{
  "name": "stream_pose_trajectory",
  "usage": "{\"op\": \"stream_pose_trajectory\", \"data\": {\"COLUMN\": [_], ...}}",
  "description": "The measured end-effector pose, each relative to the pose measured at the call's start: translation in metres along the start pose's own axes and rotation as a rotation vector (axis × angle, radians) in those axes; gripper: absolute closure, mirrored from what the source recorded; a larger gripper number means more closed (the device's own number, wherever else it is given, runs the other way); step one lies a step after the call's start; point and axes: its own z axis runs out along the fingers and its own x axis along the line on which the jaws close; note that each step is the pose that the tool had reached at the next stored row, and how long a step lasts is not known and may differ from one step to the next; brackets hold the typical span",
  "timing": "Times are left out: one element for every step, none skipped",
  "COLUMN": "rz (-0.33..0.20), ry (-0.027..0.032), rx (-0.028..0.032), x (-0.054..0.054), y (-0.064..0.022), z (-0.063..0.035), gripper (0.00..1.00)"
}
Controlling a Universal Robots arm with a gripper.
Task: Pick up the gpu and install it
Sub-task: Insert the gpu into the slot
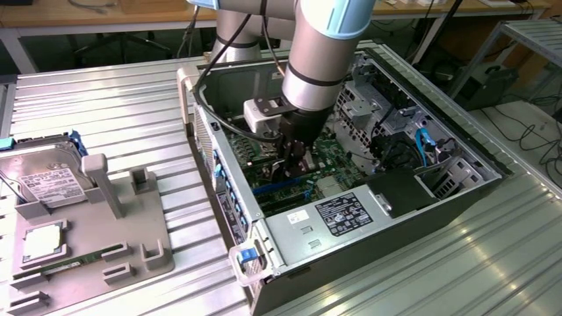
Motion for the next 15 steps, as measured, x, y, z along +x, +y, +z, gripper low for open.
{"op": "stream_pose_trajectory", "data": {"rz": [0.0, 0.0, 0.0, 0.0, 0.0, 0.0, 0.0, 0.0, 0.0, 0.0, 0.0, 0.0, 0.0, 0.0, 0.0], "ry": [0.0001, 0.0001, 0.0002, 0.0001, 0.0002, 0.0003, 0.0004, 0.0002, 0.0001, 0.0, 0.0, 0.0002, 0.0006, 0.0006, 0.0007], "rx": [-0.0001, 0.0, -0.0001, 0.0, -0.0001, -0.0001, -0.0002, -0.0001, -0.0001, 0.0, 0.0, -0.0001, -0.0003, -0.0003, -0.0004], "x": [-0.0001, -0.0002, -0.0003, -0.0004, -0.0005, -0.0006, -0.0006, -0.0006, -0.0006, -0.0006, -0.0007, -0.0007, -0.0008, -0.0009, -0.0009], "y": [0.0001, 0.0002, 0.0002, 0.0002, 0.0003, 0.0006, 0.0009, 0.0011, 0.0018, 0.0022, 0.0023, 0.0023, 0.0023, 0.0024, 0.0024], "z": [0.0007, 0.0015, 0.0024, 0.0033, 0.0035, 0.0035, 0.0034, 0.0035, 0.0038, 0.0042, 0.0048, 0.0053, 0.006, 0.0068, 0.0079], "gripper": [0.72, 0.72, 0.72, 0.72, 0.72, 0.72, 0.72, 0.72, 0.72, 0.72, 0.72, 0.72, 0.72, 0.72, 0.72]}}
